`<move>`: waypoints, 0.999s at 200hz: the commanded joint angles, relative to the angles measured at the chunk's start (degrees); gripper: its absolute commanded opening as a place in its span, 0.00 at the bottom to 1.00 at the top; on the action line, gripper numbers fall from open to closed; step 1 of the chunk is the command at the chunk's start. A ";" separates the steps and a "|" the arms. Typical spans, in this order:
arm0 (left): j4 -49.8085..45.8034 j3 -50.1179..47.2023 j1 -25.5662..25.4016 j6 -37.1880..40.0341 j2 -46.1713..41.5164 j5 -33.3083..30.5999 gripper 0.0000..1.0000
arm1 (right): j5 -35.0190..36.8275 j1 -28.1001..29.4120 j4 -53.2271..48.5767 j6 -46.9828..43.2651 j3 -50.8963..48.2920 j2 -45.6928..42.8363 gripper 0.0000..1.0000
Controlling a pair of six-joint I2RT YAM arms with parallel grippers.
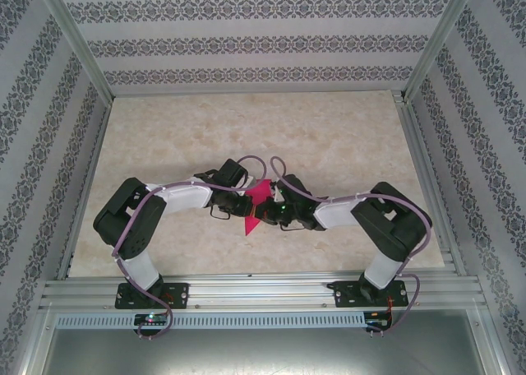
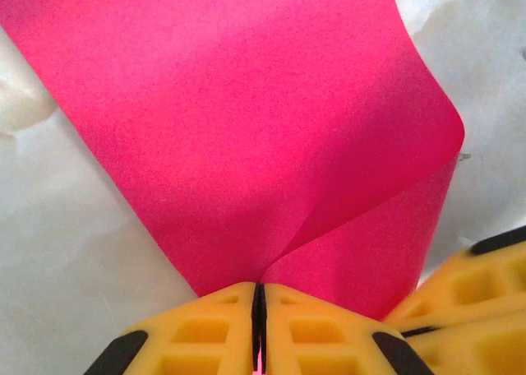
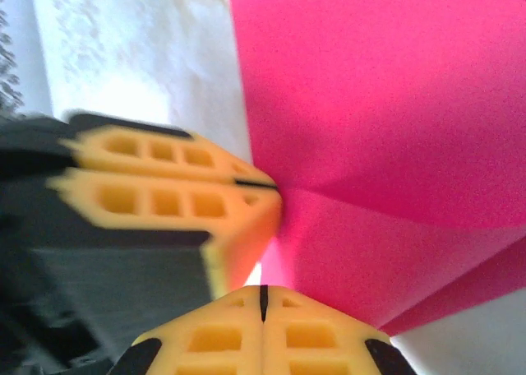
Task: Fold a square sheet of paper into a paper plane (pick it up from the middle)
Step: Third fold the triangle at the center of the table.
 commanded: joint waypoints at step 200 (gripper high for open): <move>-3.81 0.97 0.64 2.04 1.64 -0.85 0.13 | -3.46 -6.17 -6.41 -6.31 4.04 0.23 0.03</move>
